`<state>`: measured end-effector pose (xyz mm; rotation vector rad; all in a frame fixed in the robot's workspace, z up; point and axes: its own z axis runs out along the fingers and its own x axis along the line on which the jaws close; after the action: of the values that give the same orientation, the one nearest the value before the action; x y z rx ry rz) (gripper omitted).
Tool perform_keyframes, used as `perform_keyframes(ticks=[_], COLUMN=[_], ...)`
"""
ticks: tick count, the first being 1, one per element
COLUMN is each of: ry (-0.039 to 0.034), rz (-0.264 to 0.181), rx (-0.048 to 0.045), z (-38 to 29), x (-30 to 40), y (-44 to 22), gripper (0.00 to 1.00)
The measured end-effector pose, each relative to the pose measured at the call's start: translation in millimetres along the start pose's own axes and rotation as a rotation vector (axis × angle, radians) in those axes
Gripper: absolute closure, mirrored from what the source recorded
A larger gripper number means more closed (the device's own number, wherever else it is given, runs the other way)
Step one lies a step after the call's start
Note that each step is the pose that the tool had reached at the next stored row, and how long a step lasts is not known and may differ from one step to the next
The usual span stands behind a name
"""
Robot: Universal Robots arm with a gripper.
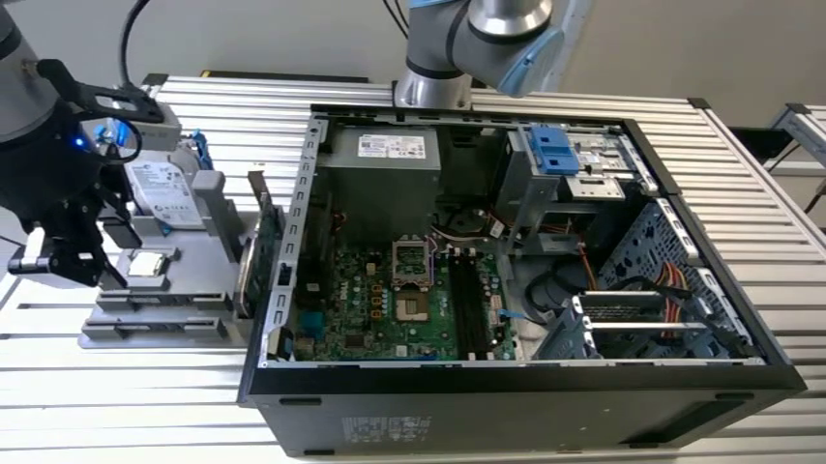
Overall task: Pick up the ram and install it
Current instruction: 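Pick up the ram and move it above insertion slot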
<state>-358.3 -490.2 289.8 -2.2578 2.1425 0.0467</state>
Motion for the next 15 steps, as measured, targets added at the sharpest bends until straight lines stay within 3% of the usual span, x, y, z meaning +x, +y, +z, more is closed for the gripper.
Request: perform_keyframes(ticks=[15], ry=[0.0012], rz=[0.006], rx=[0.0002], z=[13.8], x=[1.7], y=[0.1], gripper=[0.00])
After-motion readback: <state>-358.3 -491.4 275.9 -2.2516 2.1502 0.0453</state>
